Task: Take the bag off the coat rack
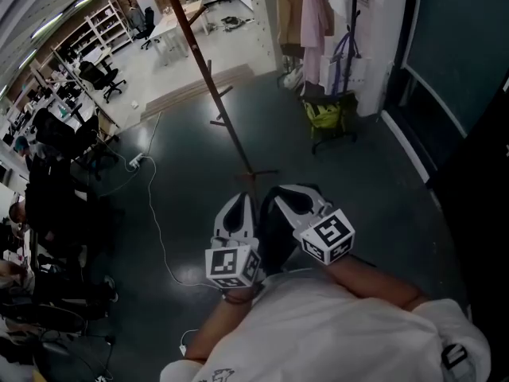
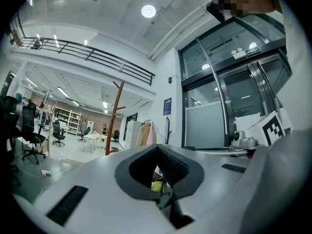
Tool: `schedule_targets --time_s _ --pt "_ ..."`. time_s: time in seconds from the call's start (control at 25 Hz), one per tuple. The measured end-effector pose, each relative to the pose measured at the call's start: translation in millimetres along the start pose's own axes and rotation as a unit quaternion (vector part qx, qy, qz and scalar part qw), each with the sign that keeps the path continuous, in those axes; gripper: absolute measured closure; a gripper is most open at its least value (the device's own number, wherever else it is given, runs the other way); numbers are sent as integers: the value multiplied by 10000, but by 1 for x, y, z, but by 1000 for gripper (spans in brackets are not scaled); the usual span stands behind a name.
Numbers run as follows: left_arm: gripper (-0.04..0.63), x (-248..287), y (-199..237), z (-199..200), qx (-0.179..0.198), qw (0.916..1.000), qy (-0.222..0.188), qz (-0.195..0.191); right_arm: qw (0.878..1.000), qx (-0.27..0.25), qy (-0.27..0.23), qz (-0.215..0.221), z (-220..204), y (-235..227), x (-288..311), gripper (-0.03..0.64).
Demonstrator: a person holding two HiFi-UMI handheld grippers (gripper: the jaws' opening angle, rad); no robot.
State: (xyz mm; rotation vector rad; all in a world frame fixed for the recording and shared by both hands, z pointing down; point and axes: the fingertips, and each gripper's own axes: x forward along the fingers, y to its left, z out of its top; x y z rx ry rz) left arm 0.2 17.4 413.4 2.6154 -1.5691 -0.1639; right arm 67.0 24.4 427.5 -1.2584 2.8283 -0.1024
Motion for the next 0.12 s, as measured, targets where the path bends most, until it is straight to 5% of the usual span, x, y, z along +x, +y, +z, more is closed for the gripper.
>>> schedule_targets --time_s 0.12 --pt "589 5 -5 -6 29 10000 72 -55 10000 24 -5 -18 -2 -5 -2 594"
